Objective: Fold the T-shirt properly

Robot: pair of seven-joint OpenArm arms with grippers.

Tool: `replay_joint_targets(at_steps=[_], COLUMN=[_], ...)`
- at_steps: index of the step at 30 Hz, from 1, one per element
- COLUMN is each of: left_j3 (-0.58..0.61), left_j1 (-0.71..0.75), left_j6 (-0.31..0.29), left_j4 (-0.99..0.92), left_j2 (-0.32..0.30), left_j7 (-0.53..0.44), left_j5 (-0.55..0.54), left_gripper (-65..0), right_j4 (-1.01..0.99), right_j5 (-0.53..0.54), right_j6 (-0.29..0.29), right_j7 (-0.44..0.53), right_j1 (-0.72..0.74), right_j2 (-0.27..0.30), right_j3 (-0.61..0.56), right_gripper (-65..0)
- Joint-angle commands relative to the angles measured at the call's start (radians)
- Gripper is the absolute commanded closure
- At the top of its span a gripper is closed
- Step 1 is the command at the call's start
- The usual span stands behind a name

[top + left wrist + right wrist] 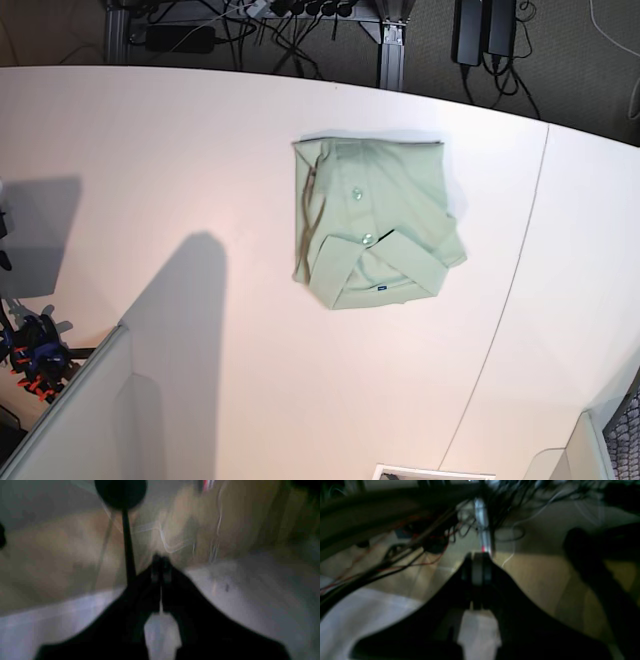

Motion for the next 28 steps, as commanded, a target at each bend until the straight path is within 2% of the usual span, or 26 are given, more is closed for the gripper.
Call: replay_joint_targets(at_steps=[1, 5, 8, 10, 14, 18, 24, 28], left_j3=[0.036, 0.214, 0.330, 0.402, 0.581, 0.729, 0.781, 0.755], left_j1=[-0.024, -0.215, -0.360, -0.458, -0.640, -0.754, -0.805, -0.807], left_j6=[0.012, 0.048, 0.056, 0.056, 0.062, 0.129, 0.142, 0.134], left_j4=[-0.039, -0.242, -0.411, -0.524, -0.690, -0.746, -0.753, -0.756], left_j2=[-0.013, 0.012, 0.046, 0.077, 0.154, 0.203, 0.273, 0.306], left_j7=[0.006, 0.086, 0.077, 0.049, 0.032, -0.051, -0.060, -0.113], left_j5=[-0.001, 0.010, 0.010, 0.011, 0.106, 0.094, 0.085, 0.057], left_gripper=[0.0, 0.0, 0.0, 0.0, 0.0, 0.0, 0.0, 0.0], right_j4=[-0.048, -0.324, -0.512, -0.613, -0.735, -0.749, -0.747, -0.747], right_j5=[-0.003, -0.055, -0.095, -0.104, -0.134, -0.184, -0.242, -0.241], right_j6=[-0.006, -0.010, -0.022, -0.033, -0.047, -0.047, -0.047, -0.046], right_j7=[0.005, 0.004, 0.005, 0.004, 0.008, 0.035, 0.041, 0.117], right_j1=[0.027, 0.190, 0.311, 0.379, 0.465, 0.504, 0.556, 0.577], right_j2=[0.006, 0.006, 0.006, 0.006, 0.005, 0.003, 0.003, 0.003], right_j3=[-0.016, -0.101, -0.146, -0.156, -0.156, -0.155, -0.155, -0.156], right_gripper=[0.0, 0.0, 0.0, 0.0, 0.0, 0.0, 0.0, 0.0])
